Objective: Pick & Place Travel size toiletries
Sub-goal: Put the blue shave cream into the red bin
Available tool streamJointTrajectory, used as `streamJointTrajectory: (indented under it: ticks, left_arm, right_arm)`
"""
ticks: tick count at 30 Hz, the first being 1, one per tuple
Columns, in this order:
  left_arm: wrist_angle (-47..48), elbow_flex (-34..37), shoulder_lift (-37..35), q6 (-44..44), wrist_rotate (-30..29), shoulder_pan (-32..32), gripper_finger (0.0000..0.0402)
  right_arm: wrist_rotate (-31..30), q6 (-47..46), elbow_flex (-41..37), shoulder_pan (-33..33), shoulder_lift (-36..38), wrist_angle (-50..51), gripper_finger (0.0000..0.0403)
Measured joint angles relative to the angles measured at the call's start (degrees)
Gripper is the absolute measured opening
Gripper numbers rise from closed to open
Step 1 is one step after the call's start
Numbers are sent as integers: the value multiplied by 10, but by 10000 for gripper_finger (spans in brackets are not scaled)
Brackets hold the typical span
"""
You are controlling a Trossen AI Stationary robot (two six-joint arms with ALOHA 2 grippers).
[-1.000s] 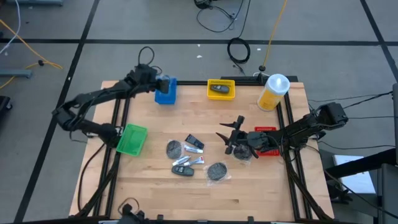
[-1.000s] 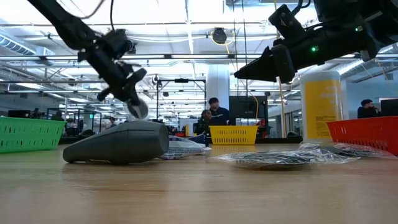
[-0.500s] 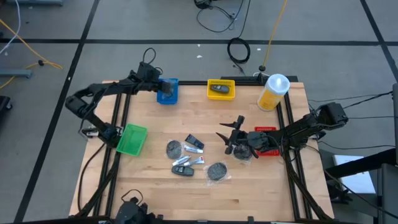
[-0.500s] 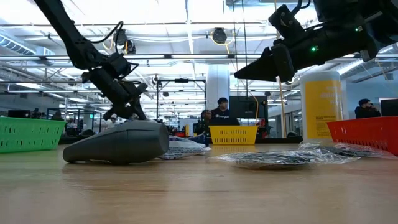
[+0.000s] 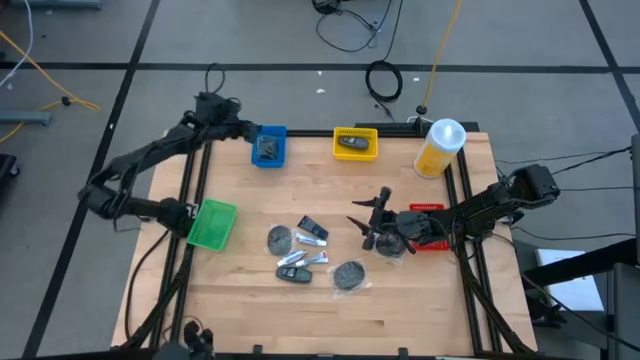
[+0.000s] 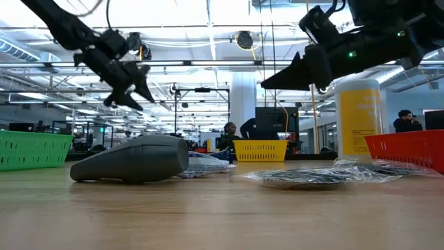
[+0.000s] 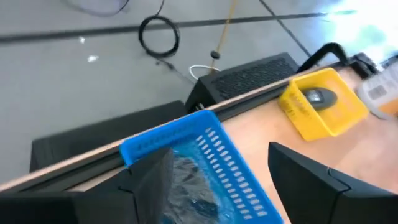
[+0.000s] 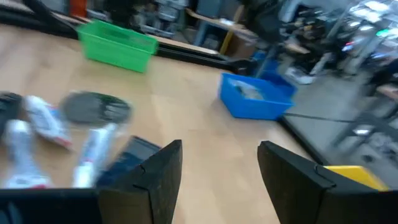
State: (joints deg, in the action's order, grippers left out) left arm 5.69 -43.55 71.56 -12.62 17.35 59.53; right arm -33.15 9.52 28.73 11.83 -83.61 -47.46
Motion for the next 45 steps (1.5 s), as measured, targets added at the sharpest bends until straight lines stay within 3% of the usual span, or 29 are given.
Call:
streamJointTrajectory:
  ticks: [4,7,11,18,27,32,38,45]
  left_arm:
    - [23,1,-52,25,1,-53,245]
    - [0,12,-78,27,-1,-119,231]
    - [-60,43,-94,16,-46,-228,215]
    - [-165,102,-88,47,-152,-413,195]
    - [-206,122,-86,72,-290,-612,192]
    - [-251,122,-47,60,-314,-677,194]
    - [-364,122,58,81,-314,-716,195]
    - [-525,122,184,82,-241,-713,196]
  right_arm:
    - [90,-69,0,-11,0,5,201]
    - [124,-126,0,-22,0,17,201]
    - [124,-165,17,-24,9,65,201]
    - [156,-196,105,-15,-4,243,210]
    - [153,-268,107,4,-67,246,271]
    - [152,-284,107,18,-124,186,283]
    - [153,-284,107,43,-180,112,273]
    - [151,-304,107,80,-200,91,261]
